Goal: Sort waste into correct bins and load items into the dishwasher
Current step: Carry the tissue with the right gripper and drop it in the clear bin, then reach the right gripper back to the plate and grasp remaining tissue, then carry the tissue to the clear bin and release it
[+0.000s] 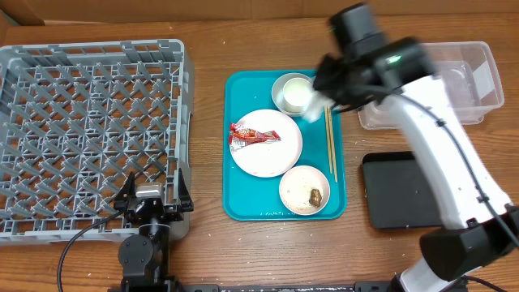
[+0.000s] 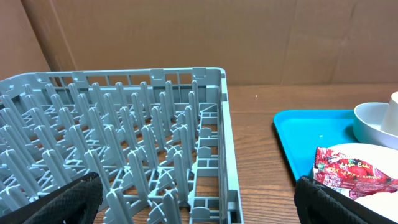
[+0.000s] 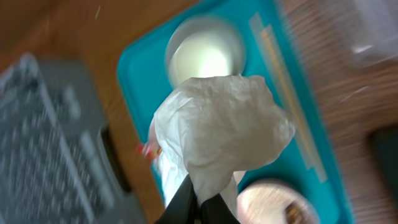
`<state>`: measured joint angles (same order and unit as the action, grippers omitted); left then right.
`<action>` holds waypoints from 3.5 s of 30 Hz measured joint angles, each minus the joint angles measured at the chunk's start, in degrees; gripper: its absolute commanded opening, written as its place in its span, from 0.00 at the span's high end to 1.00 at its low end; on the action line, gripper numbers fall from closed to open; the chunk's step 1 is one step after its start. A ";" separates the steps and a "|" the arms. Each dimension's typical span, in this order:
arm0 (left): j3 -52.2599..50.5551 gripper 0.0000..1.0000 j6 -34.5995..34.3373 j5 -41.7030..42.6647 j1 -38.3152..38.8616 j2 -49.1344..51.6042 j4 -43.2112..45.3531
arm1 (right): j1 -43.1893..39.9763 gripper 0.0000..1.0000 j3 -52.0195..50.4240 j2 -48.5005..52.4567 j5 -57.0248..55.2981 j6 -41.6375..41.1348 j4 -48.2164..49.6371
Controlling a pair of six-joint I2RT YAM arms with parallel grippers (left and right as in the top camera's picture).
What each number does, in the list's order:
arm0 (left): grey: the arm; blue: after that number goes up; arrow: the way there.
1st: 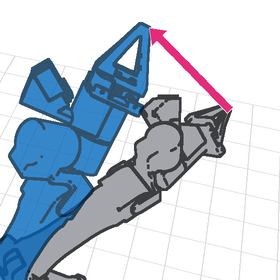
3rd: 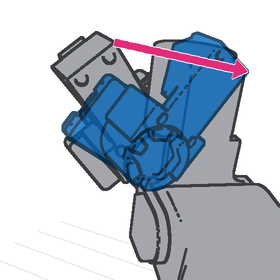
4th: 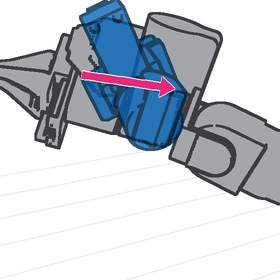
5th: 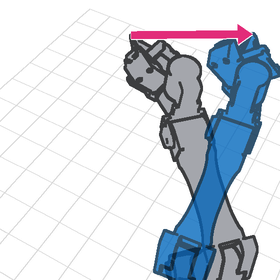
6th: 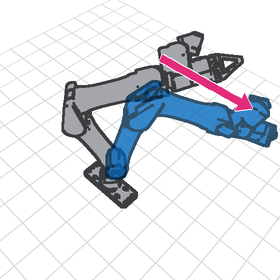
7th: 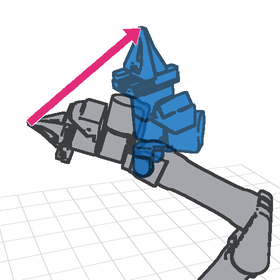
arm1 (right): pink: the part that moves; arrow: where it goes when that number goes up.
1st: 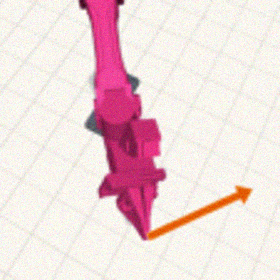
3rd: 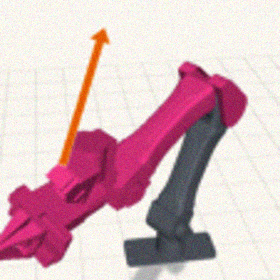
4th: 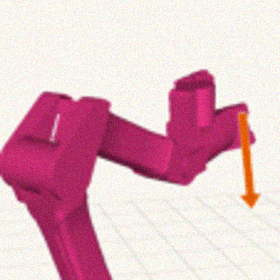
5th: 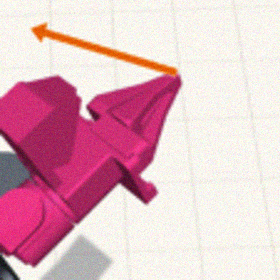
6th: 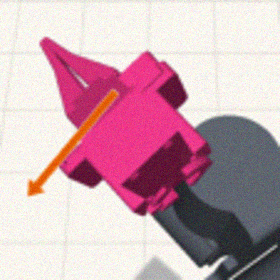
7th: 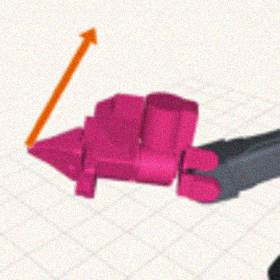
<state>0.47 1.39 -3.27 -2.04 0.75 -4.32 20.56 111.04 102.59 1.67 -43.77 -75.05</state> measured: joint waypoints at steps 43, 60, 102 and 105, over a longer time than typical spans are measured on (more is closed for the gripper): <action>0.00 0.00 0.02 0.02 0.00 0.00 0.00 | 20.09 0.00 -14.38 5.07 -0.70 7.19 20.61; 0.00 0.00 0.00 0.02 0.00 0.00 0.00 | 22.14 0.37 -17.79 14.82 -1.38 -4.70 17.38; 0.00 0.00 0.02 0.02 0.00 0.00 0.00 | 3.82 0.96 17.27 8.28 -12.72 -2.69 -10.93; 0.00 0.00 0.02 0.02 0.00 0.00 0.00 | -5.05 0.96 17.25 7.93 -14.12 -2.73 -9.46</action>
<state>0.47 1.41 -3.25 -2.04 0.75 -4.32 15.51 128.29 110.52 -12.45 -46.50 -84.51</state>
